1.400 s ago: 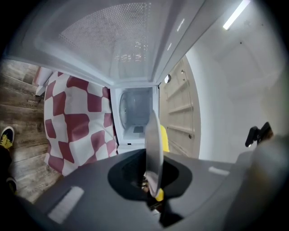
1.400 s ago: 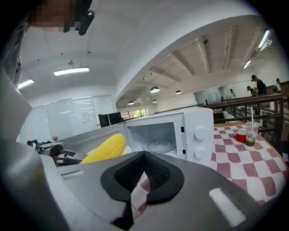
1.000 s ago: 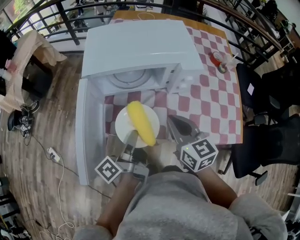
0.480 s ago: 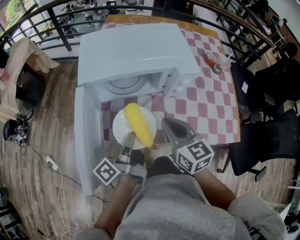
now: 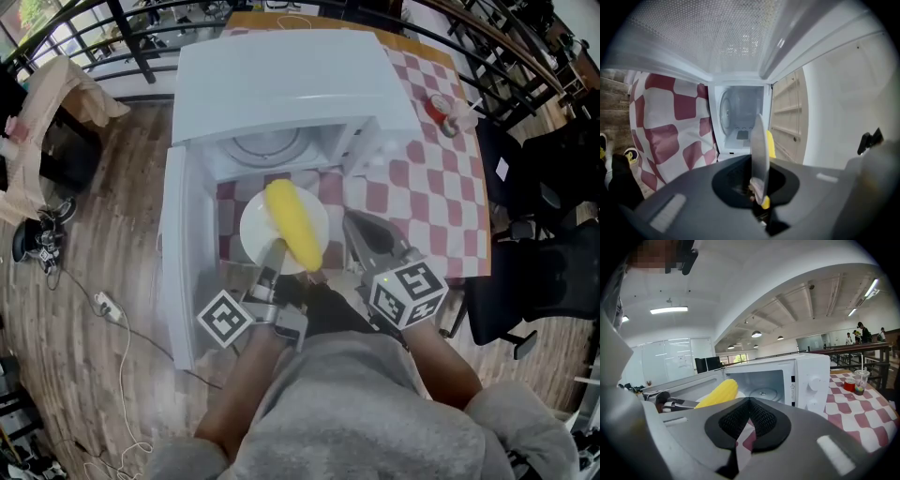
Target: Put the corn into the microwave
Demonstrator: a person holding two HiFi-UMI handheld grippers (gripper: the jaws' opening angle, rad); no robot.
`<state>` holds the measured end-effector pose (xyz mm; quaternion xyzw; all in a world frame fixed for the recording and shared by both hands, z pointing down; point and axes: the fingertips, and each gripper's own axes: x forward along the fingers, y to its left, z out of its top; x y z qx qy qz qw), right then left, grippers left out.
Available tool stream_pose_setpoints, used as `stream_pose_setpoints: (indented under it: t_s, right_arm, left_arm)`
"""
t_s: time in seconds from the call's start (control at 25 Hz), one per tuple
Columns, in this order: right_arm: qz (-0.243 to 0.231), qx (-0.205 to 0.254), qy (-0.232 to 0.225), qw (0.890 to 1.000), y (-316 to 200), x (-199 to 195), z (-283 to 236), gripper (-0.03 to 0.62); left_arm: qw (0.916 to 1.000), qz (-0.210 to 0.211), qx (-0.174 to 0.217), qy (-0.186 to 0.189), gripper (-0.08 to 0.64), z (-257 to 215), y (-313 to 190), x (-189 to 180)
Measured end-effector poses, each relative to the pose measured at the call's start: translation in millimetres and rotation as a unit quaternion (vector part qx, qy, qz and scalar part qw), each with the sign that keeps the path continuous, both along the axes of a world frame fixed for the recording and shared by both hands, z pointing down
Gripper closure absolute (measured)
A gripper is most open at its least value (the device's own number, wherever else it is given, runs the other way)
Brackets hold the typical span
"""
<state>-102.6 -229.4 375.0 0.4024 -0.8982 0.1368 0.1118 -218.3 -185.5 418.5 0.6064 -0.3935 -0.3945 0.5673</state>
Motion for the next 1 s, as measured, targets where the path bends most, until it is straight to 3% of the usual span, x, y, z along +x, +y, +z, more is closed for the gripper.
stream_pose_setpoints:
  t_s: [0.56,1.0]
  right_arm:
    - [-0.013,-0.006,-0.007,1.000,-32,-10,16,0.594]
    - [-0.014,-0.016,0.004,1.000,-68,-15,32,0.594]
  left_arm:
    - [0.9993,-0.025,-0.014,-0.023,0.546,26,-40,-12]
    - [0.9982,-0.056,-0.021,-0.011,0.546,67,-108,-29]
